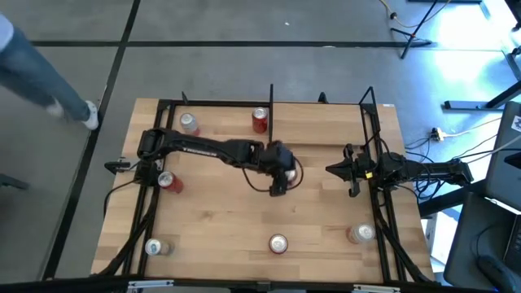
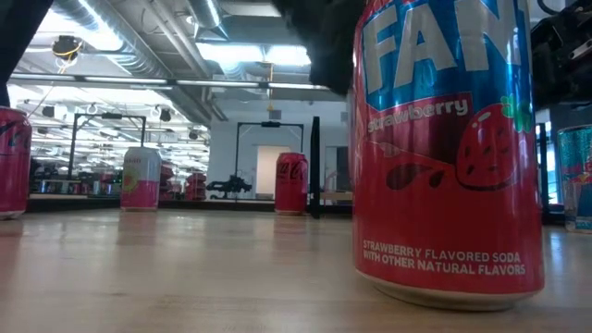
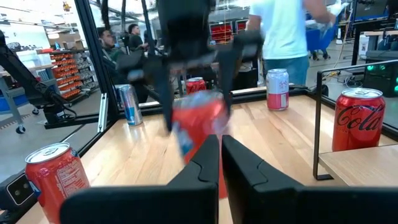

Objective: Place canned beverage on shelf
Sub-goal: Put the red soda can on the shelf

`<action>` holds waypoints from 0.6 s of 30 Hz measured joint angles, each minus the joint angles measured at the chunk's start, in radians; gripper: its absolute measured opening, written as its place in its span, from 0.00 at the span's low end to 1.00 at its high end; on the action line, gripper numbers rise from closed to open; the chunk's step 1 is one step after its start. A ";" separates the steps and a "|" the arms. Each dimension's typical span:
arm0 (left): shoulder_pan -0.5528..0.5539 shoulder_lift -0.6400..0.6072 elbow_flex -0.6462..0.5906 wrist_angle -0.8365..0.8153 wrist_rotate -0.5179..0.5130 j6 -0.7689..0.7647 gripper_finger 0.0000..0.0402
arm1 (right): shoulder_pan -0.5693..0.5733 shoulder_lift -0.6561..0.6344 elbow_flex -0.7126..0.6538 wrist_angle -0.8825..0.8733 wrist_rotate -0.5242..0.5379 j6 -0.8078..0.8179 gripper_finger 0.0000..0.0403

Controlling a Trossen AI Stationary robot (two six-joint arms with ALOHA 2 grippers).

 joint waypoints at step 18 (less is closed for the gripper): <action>0.277 0.001 0.265 -0.046 0.027 0.099 0.60 | 0.000 0.000 0.000 0.000 0.031 0.000 0.02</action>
